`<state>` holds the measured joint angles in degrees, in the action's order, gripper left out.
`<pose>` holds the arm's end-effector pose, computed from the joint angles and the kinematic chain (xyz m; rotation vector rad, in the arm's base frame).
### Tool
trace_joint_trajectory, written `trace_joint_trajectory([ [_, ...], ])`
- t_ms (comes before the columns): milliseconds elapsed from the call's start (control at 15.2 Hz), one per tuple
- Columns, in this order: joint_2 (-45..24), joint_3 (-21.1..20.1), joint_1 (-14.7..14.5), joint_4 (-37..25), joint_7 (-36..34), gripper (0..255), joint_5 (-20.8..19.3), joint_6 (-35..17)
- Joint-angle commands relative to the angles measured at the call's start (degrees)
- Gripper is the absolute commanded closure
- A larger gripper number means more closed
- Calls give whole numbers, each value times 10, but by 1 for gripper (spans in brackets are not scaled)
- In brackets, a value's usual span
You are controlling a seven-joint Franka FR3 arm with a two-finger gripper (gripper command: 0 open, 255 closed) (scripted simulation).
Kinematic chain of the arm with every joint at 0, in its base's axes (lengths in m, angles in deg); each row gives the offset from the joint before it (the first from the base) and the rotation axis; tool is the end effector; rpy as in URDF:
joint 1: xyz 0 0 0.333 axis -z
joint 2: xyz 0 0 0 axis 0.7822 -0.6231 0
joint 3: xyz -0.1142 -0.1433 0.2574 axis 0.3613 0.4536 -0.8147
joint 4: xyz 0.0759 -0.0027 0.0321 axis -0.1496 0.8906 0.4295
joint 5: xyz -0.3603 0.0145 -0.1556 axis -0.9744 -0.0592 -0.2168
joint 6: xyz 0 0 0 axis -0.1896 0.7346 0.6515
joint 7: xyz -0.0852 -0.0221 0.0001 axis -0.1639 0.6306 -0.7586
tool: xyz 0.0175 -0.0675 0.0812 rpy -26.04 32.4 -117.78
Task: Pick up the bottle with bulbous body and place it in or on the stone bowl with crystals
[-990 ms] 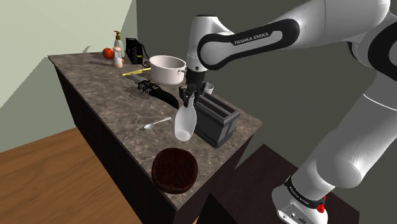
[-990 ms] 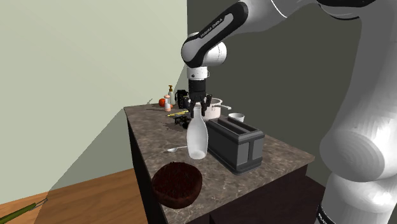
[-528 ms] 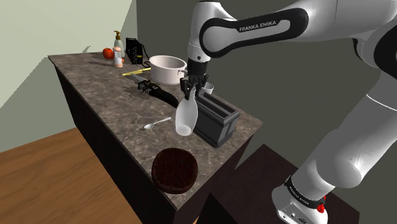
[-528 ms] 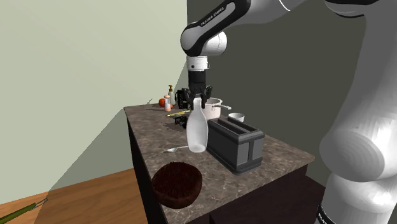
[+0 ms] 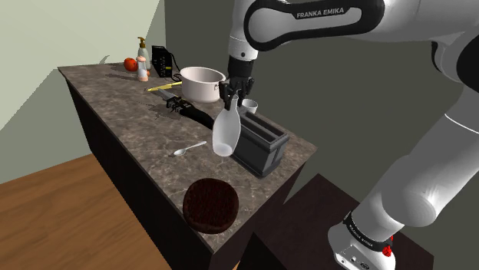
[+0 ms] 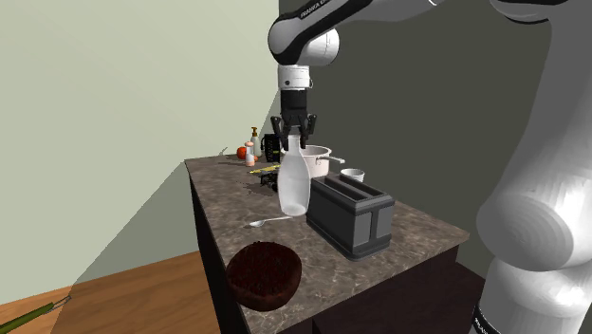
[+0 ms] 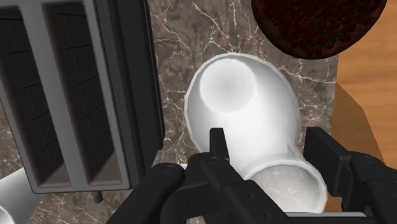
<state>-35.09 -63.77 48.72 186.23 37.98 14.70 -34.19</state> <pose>0.5303 0.1786 0.5051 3.1224 0.0439 0.0083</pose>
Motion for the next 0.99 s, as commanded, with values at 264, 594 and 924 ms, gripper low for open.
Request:
trace_joint_trajectory([
  [264,19,-9,-9,-23,-16,255,6,41],
  [594,53,-36,-34,-33,-64,255,19,84],
  [924,72,-65,-58,-61,-117,255,29,130],
])
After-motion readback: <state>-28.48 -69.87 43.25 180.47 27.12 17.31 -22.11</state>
